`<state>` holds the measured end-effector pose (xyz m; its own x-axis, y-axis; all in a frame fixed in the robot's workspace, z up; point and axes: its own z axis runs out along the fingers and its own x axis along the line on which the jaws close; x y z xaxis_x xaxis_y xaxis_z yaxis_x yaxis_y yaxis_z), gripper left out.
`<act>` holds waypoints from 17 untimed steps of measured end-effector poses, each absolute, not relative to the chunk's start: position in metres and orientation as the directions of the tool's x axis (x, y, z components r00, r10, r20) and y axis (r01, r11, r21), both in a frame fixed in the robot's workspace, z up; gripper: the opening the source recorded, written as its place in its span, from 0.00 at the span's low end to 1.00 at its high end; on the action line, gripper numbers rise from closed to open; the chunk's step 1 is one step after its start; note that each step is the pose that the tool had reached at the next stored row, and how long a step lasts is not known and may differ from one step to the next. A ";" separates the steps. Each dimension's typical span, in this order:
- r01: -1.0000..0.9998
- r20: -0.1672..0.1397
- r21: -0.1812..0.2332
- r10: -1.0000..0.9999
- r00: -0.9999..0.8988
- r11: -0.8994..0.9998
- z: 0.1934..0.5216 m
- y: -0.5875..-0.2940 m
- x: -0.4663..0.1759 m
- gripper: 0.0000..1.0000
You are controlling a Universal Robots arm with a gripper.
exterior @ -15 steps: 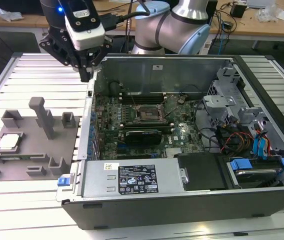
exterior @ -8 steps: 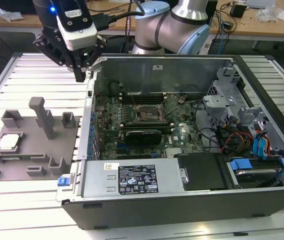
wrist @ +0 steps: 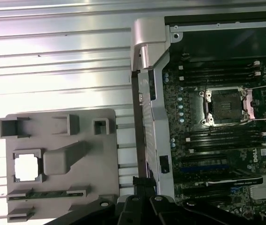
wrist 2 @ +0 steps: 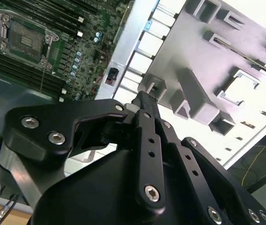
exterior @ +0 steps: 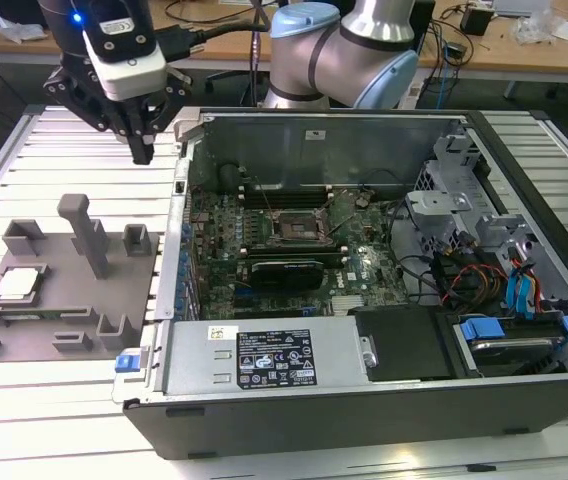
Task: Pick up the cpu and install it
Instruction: 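Reach for the cpu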
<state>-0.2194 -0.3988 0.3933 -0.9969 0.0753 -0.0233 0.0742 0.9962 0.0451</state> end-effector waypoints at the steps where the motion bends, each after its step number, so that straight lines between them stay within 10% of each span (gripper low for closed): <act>1: 0.074 -0.023 0.045 0.075 -0.997 0.996 0.393 -0.399 -0.223 0.11; 17: 0.074 -0.023 0.045 0.075 -0.997 0.996 0.392 -0.399 -0.259 0.11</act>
<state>-0.2588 -0.3987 0.3922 -0.9969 0.0754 -0.0234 0.0743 0.9962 0.0451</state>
